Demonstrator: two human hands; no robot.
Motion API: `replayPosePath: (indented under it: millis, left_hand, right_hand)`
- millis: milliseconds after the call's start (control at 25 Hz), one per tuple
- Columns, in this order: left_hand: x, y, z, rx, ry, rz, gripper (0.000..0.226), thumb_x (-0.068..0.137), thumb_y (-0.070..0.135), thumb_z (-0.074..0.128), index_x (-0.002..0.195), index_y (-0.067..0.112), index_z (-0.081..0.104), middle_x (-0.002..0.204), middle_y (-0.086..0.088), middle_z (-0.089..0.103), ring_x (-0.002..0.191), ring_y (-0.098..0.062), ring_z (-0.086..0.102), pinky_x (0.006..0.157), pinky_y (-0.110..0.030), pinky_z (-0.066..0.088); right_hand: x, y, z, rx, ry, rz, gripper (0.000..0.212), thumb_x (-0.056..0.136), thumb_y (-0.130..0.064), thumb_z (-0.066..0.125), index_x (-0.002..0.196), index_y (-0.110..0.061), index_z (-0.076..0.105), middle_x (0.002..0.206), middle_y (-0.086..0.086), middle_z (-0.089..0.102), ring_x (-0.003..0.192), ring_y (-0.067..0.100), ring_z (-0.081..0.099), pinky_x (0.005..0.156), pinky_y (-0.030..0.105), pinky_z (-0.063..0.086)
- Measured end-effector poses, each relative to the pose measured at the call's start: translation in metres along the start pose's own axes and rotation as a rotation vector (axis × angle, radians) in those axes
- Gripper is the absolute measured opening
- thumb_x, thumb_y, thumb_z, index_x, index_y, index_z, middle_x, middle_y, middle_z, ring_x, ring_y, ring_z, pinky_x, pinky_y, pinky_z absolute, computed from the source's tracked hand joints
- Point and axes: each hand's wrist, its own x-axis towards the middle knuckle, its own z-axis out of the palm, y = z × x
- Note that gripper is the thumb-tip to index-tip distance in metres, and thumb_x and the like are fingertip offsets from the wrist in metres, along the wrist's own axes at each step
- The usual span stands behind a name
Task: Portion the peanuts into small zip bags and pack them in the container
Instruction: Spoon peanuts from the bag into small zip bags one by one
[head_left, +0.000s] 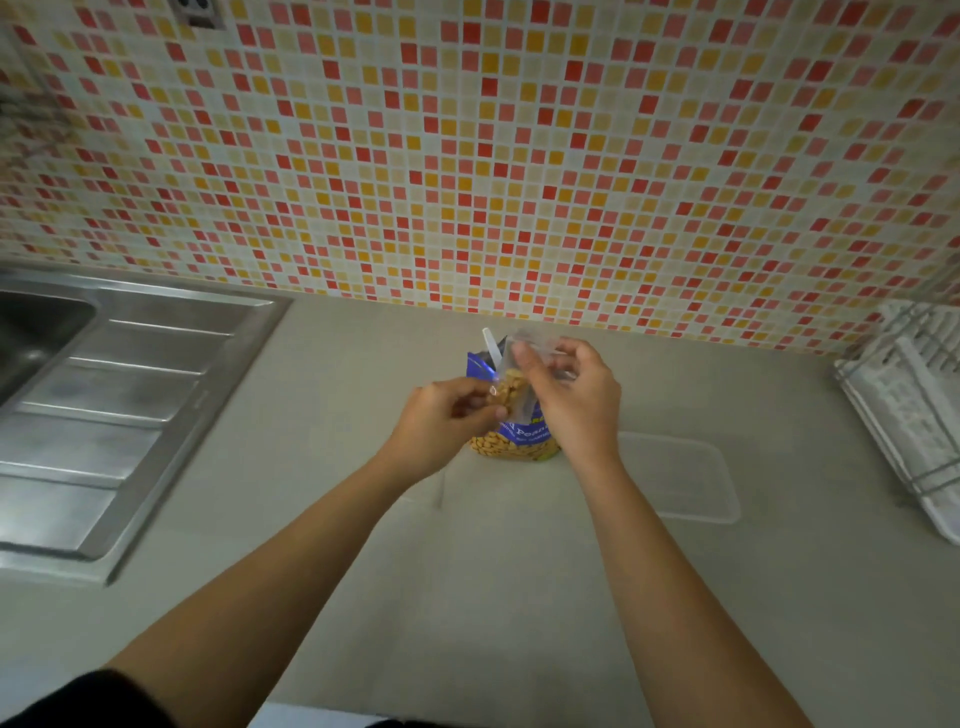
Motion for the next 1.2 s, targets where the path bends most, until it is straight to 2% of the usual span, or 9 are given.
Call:
replayPosePath:
  millis: [80,160,360,480,640,800,920,1040,1200]
  left_hand:
    - [-0.014,-0.021,0.001,-0.165,-0.016,-0.12,0.02,0.084,0.004,0.064,0.104,0.001,0.066,0.08,-0.011,0.068,0.068,-0.009,0.067,0.073,-0.024,0.057]
    - [-0.031,-0.046,0.005,-0.238,-0.065,-0.218,0.019,0.087,0.003,0.06,0.104,0.002,0.066,0.079,-0.006,0.066,0.064,-0.003,0.064,0.07,-0.016,0.054]
    - [-0.057,-0.114,0.029,-0.276,0.021,-0.523,0.014,0.087,0.005,0.061,0.099,0.001,0.066,0.077,-0.009,0.065,0.06,-0.006,0.064,0.072,-0.021,0.054]
    - [-0.06,-0.133,0.042,-0.134,0.168,-0.603,0.005,0.083,0.011,0.066,0.085,0.007,0.065,0.072,-0.01,0.069,0.054,-0.01,0.064,0.066,-0.025,0.055]
    - [-0.061,-0.141,0.048,0.246,0.25,-0.542,0.014,0.083,0.023,0.065,0.08,0.009,0.065,0.072,-0.005,0.072,0.061,-0.013,0.061,0.056,-0.017,0.042]
    - [-0.064,-0.142,0.049,0.395,0.235,-0.428,0.025,0.085,0.032,0.062,0.089,0.007,0.065,0.082,-0.01,0.072,0.08,-0.027,0.066,0.073,-0.032,0.049]
    - [-0.063,-0.135,0.04,0.57,0.241,-0.389,0.035,0.088,0.037,0.057,0.101,0.006,0.062,0.089,-0.013,0.068,0.084,-0.032,0.063,0.075,-0.037,0.048]
    - [-0.043,-0.138,0.013,0.564,0.339,-0.261,0.021,0.089,0.021,0.057,0.1,0.006,0.064,0.095,-0.015,0.064,0.081,-0.034,0.063,0.073,-0.037,0.047]
    - [0.011,-0.15,-0.025,0.691,0.205,-0.145,0.034,0.087,0.015,0.061,0.12,0.012,0.061,0.123,-0.012,0.056,0.11,-0.032,0.053,0.093,-0.037,0.042]
  right_hand:
    - [-0.008,0.02,0.001,0.034,-0.11,-0.002,0.017,0.081,-0.036,0.068,0.09,-0.024,0.06,0.079,-0.011,0.064,0.071,-0.002,0.06,0.066,0.008,0.047]
    - [-0.018,0.048,0.004,0.08,-0.186,0.045,0.006,0.084,-0.024,0.067,0.082,-0.024,0.061,0.075,-0.006,0.066,0.063,0.002,0.061,0.069,0.024,0.052]
    - [-0.038,0.137,0.034,-0.059,-0.267,0.335,0.015,0.078,-0.026,0.073,0.069,-0.023,0.061,0.073,0.006,0.069,0.06,0.014,0.061,0.075,0.046,0.054]
    - [-0.041,0.161,0.05,-0.147,-0.229,0.341,0.015,0.075,-0.025,0.076,0.072,-0.015,0.065,0.075,0.01,0.07,0.065,0.022,0.064,0.074,0.043,0.056]
    - [-0.04,0.171,0.062,-0.224,-0.247,0.316,0.019,0.076,-0.021,0.075,0.082,-0.004,0.068,0.082,0.016,0.072,0.066,0.02,0.062,0.064,0.027,0.047]
    - [-0.041,0.174,0.062,-0.317,-0.238,0.286,0.03,0.077,-0.027,0.074,0.096,-0.004,0.067,0.088,0.01,0.072,0.08,0.022,0.066,0.069,0.023,0.042]
    - [-0.041,0.175,0.053,-0.39,-0.211,0.229,0.038,0.079,-0.034,0.07,0.104,-0.005,0.065,0.092,0.01,0.07,0.087,0.024,0.065,0.079,0.028,0.047]
    - [-0.054,0.186,0.038,-0.492,-0.2,0.02,0.032,0.086,-0.029,0.06,0.105,-0.004,0.064,0.102,0.014,0.066,0.096,0.031,0.062,0.087,0.031,0.042]
    - [-0.082,0.21,0.028,-0.752,-0.286,-0.209,0.054,0.088,-0.04,0.04,0.123,-0.003,0.057,0.129,0.014,0.058,0.123,0.032,0.052,0.102,0.039,0.041]
